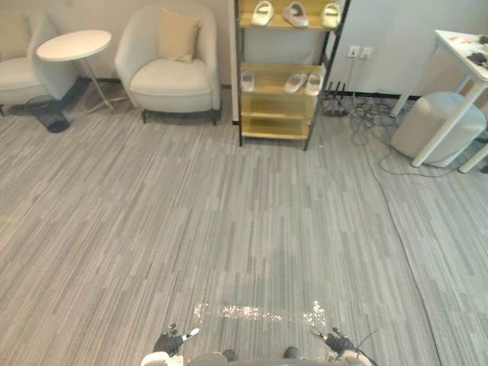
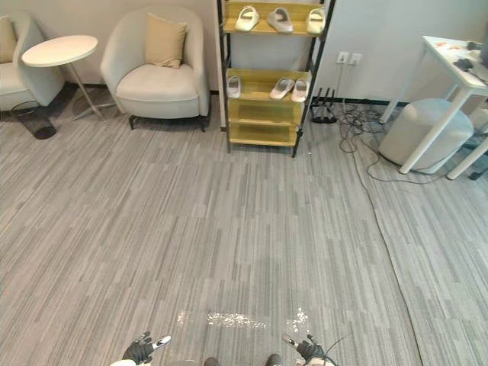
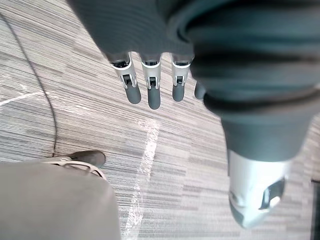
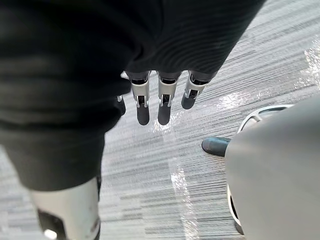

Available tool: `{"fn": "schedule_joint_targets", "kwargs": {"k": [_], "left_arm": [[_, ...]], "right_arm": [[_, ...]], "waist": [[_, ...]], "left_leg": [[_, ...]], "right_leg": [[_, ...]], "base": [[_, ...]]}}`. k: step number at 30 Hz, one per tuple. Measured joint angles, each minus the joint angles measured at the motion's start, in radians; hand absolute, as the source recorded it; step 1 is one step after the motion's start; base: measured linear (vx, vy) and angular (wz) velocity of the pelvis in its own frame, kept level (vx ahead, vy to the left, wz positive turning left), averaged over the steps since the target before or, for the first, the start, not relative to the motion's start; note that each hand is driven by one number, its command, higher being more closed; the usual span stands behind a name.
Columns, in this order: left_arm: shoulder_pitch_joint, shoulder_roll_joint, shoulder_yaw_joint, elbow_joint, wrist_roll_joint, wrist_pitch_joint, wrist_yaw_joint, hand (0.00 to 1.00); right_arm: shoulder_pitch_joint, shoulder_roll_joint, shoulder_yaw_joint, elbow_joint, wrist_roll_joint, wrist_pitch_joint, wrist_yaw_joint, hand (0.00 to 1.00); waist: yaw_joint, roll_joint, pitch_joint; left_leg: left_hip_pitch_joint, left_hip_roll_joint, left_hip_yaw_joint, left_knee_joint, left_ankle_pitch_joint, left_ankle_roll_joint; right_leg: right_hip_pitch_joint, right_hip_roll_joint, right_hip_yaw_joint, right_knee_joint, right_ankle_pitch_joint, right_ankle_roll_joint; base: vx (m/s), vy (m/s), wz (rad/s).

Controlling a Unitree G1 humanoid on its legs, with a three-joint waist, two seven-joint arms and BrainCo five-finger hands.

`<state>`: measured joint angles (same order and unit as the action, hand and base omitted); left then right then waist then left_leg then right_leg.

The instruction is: Organize the slippers on the shoe rack

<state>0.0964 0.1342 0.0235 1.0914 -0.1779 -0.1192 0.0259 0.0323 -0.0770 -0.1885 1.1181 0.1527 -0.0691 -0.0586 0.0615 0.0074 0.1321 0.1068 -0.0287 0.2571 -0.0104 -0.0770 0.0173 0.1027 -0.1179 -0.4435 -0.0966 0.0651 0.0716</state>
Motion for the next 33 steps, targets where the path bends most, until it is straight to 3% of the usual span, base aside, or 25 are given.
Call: {"fn": "schedule_joint_targets", "kwargs": {"k": [15, 27, 30, 32, 33], "left_arm": [[0.005, -0.003, -0.001, 0.0, 0.003, 0.001, 0.013, 0.0], [0.003, 0.009, -0.004, 0.0, 0.021, 0.002, 0.013, 0.0], [-0.006, 0.021, -0.004, -0.001, 0.021, 0.002, 0.014, 0.0], [-0.005, 0.015, -0.007, -0.003, 0.021, 0.002, 0.015, 0.0], [-0.009, 0.02, -0.011, -0.005, 0.021, 0.002, 0.016, 0.0]], "right_arm": [[-0.012, 0.01, -0.006, 0.0, -0.017, -0.001, -0.003, 0.0], [-0.01, 0.019, -0.006, -0.002, -0.032, -0.001, -0.004, 0.0], [-0.01, 0.028, -0.001, -0.002, -0.032, -0.002, -0.004, 0.0], [-0.007, 0.015, 0.006, -0.003, -0.031, -0.003, -0.004, 0.0], [-0.01, 0.015, 0.006, -0.003, -0.031, -0.003, -0.005, 0.0]], "waist": [[-0.007, 0.002, -0.002], [-0.016, -0.016, 0.004], [-0.014, -0.028, 0.0], [-0.012, -0.003, 0.008], [-0.012, 0.001, 0.012]], "left_leg": [[0.033, 0.003, 0.01, -0.024, 0.007, -0.012], [0.037, 0.008, 0.046, -0.046, 0.004, -0.024], [-0.05, 0.056, 0.065, 0.157, -0.111, -0.037], [-0.131, 0.139, 0.088, 0.393, -0.208, -0.07], [-0.187, 0.177, 0.096, 0.531, -0.213, -0.08]], "right_leg": [[0.028, -0.003, -0.014, 0.0, -0.002, 0.008], [0.017, 0.006, 0.017, 0.0, -0.008, 0.008], [0.01, 0.019, 0.026, 0.007, -0.029, -0.004], [0.02, 0.057, 0.044, 0.0, -0.056, -0.012], [0.023, 0.067, 0.047, 0.0, -0.063, -0.016]], "base": [[0.01, -0.024, -0.01], [0.0, -0.022, -0.08], [0.06, -0.065, -0.17], [0.09, -0.089, -0.21], [0.09, -0.097, -0.2]]}}
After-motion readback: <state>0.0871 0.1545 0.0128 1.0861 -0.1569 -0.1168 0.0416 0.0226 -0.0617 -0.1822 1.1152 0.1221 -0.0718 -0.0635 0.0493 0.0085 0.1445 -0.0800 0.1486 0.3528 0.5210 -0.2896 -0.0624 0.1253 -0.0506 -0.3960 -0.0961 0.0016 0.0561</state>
